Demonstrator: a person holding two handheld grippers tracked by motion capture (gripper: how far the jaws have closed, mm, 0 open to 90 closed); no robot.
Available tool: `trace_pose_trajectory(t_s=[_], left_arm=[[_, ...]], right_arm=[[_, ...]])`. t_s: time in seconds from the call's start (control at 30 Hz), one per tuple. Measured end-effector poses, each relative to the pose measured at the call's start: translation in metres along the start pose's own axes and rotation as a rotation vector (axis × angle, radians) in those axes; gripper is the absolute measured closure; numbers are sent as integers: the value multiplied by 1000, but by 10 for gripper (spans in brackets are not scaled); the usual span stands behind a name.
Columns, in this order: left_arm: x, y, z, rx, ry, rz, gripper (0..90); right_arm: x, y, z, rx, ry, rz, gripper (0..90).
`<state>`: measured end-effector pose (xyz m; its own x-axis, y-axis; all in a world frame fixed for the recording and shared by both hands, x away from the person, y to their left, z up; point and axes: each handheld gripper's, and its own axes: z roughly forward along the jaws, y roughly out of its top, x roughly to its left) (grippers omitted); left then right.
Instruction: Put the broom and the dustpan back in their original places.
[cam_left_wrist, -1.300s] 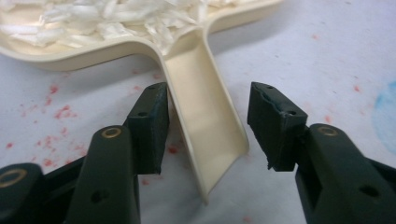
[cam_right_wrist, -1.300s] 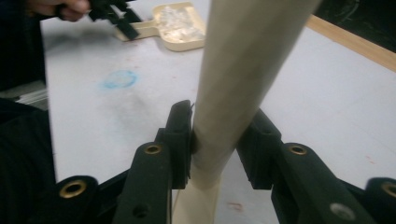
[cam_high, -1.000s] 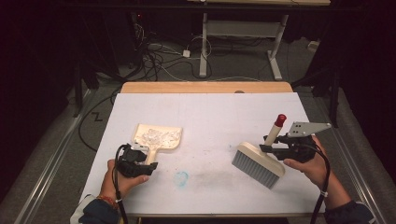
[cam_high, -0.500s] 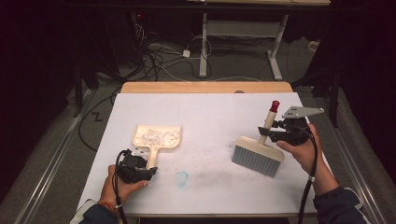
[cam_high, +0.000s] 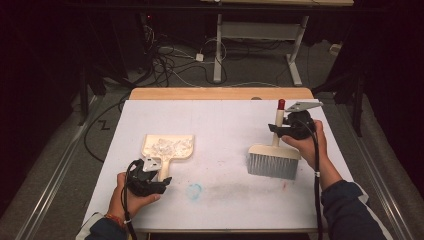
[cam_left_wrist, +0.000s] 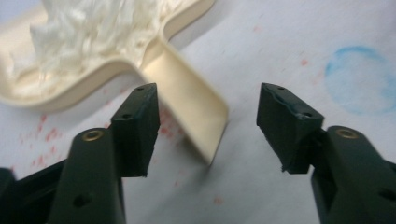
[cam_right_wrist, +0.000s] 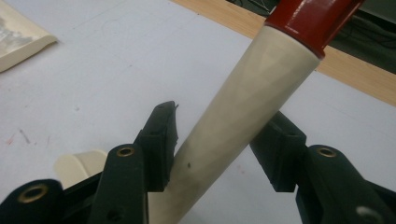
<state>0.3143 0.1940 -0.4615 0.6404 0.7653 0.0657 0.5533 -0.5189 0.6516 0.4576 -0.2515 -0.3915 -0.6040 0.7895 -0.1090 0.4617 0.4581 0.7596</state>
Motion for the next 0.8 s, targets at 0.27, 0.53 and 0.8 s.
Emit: trace_pose_trajectory(t_s=[0.27, 0.53, 0.8], left_arm=[[-8, 0, -6, -115, 50, 50, 220], [-11, -1, -6, -136, 54, 78, 205], [-13, -1, -6, -140, 56, 89, 204]], right_arm=[[4, 11, 22, -2, -53, 5, 503], [1, 20, 21, -87, -109, 37, 408], [10, 26, 17, -141, -127, 0, 393]])
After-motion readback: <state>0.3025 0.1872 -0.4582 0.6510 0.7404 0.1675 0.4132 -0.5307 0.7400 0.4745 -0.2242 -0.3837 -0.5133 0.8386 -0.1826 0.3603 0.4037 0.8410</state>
